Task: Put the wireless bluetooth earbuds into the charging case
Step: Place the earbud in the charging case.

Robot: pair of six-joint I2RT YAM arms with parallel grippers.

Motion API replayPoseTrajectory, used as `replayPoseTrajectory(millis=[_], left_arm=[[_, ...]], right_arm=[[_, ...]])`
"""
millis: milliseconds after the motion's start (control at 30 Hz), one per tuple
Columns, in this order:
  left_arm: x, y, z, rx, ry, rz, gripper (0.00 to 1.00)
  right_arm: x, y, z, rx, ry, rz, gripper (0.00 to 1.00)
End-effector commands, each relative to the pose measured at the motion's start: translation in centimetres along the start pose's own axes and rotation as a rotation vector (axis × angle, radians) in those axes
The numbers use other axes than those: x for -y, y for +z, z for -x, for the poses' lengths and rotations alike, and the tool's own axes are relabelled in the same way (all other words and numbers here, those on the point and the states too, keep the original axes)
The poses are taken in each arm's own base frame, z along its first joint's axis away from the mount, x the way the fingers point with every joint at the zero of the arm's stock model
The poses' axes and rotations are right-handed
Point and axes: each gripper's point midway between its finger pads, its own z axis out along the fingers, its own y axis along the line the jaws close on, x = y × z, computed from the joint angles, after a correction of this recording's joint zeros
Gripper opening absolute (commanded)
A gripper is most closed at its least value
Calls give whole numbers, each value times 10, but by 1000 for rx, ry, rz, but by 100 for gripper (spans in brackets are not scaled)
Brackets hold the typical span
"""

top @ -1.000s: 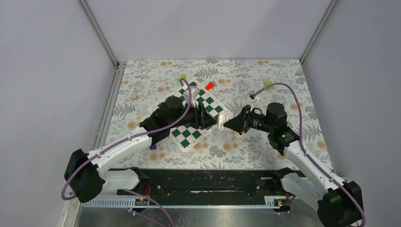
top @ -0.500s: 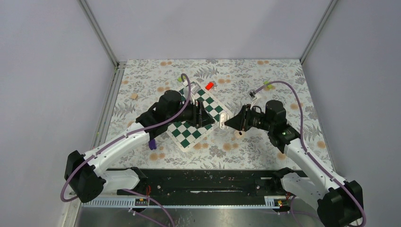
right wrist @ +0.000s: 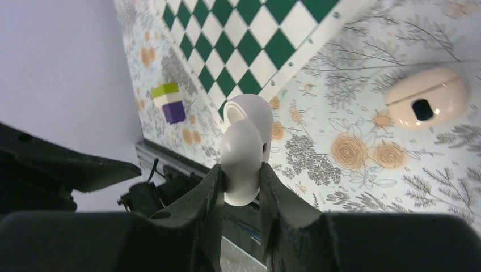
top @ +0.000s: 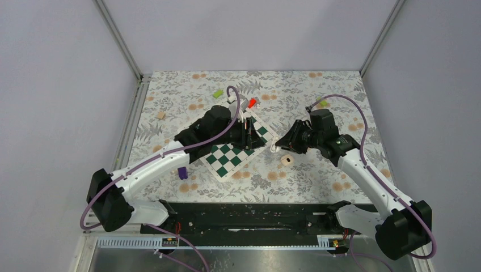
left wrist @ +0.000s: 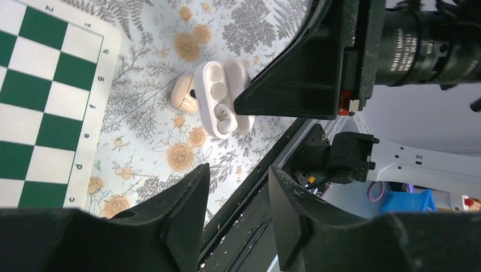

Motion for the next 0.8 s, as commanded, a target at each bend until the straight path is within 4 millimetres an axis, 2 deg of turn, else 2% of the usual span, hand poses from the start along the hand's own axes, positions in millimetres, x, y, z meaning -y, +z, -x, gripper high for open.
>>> replayPoseTrajectory(millis=[0,133,300,500,767], left_arm=[[10,8,18,36,-26,4,43],[11,19,15,2,-4,25,43],[16,35,13,-11,24,42,43],[19,51,12,18,35,44,37],[11,58,20,59,49,87,29]], right_arm=[[13,-9,15,107,131,-142,0],[14,-15,19,105,133,-197,0],[7,-14,21,94,141,-188,0],[-7,-9,18,52,148,-116,0],[-17,-10,17,35,142,-72,0]])
